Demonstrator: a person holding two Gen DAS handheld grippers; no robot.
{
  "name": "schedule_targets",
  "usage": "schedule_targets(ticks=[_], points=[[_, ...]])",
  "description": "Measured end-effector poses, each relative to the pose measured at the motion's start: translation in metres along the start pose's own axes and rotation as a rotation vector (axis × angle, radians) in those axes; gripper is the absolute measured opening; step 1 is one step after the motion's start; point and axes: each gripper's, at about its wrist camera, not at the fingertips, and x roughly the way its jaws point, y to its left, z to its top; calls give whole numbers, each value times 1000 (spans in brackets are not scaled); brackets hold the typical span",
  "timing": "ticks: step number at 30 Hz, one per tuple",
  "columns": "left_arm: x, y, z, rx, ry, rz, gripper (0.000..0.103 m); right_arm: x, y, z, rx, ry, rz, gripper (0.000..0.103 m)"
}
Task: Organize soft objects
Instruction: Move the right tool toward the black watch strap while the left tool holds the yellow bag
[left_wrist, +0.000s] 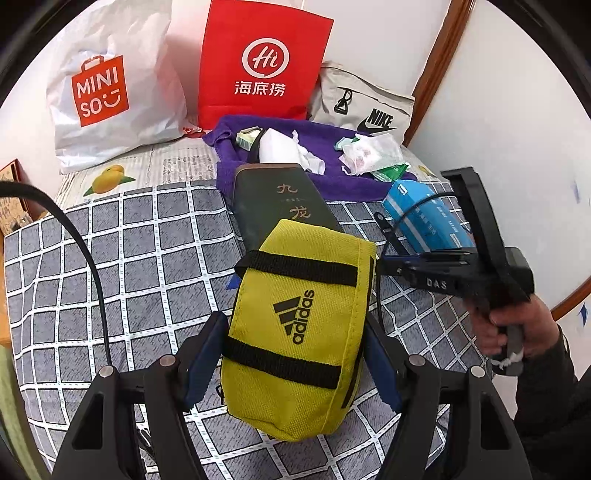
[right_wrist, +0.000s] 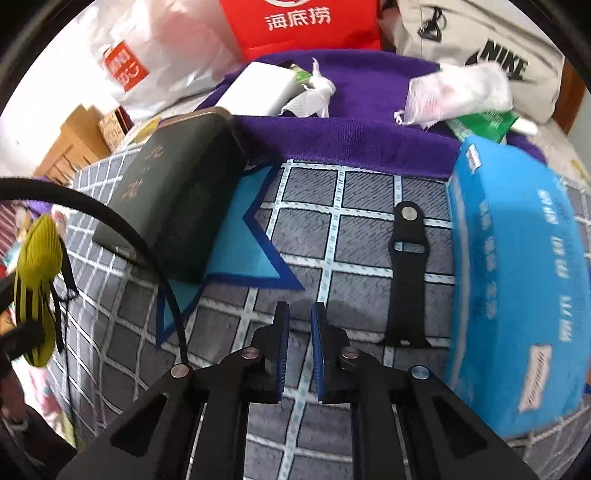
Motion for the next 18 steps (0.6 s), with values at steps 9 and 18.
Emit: schedule_targets(ticks=[9,18], points=[[2,0,0,7,6,-2,70,13,4,20,-28,-39,-214,42],[-3,1,-1,10,-7,-22,70,23,-13,29,136,-133,-260,52]])
